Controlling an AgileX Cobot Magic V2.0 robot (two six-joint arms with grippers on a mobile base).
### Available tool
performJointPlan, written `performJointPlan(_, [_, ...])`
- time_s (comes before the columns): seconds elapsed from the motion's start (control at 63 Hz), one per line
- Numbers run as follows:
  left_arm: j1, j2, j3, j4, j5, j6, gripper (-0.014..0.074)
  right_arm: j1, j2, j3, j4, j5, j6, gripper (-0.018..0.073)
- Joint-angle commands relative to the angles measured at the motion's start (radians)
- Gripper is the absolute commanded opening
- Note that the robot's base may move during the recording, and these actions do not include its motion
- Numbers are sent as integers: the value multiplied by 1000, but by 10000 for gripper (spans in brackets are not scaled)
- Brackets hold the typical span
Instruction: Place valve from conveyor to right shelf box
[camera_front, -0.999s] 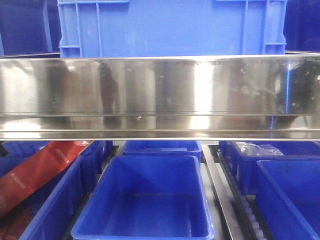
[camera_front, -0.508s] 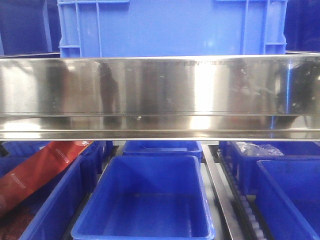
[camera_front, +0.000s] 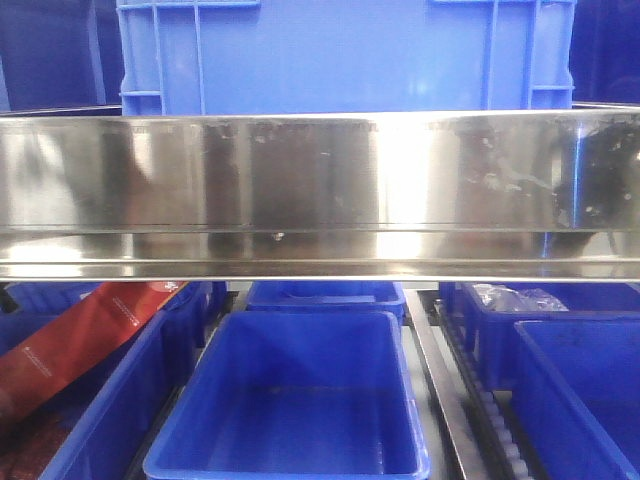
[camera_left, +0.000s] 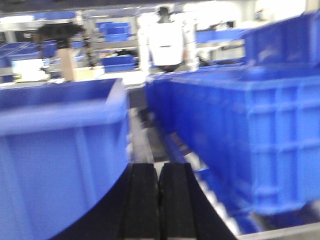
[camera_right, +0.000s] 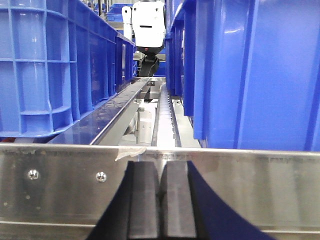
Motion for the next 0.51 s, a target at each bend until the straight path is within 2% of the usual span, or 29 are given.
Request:
performJointPlan(0.0, [52,-71,77,24,-23,-94,-111,-3,-3,1,-3,-26,-5,-163])
performJointPlan(0.143, [121,-213,207,21,-23,-107,-111,-3,-3,1,-3,-26,-5,-163])
performJointPlan(0.238, [119,-293,271,11,-23,-107,-111,-3,-3,1,-3,-26,-5,-163])
performJointPlan(0.492, [96,-295,337,0,-62,-107,-111,-3,-3,1,-3,-26,-5,-163])
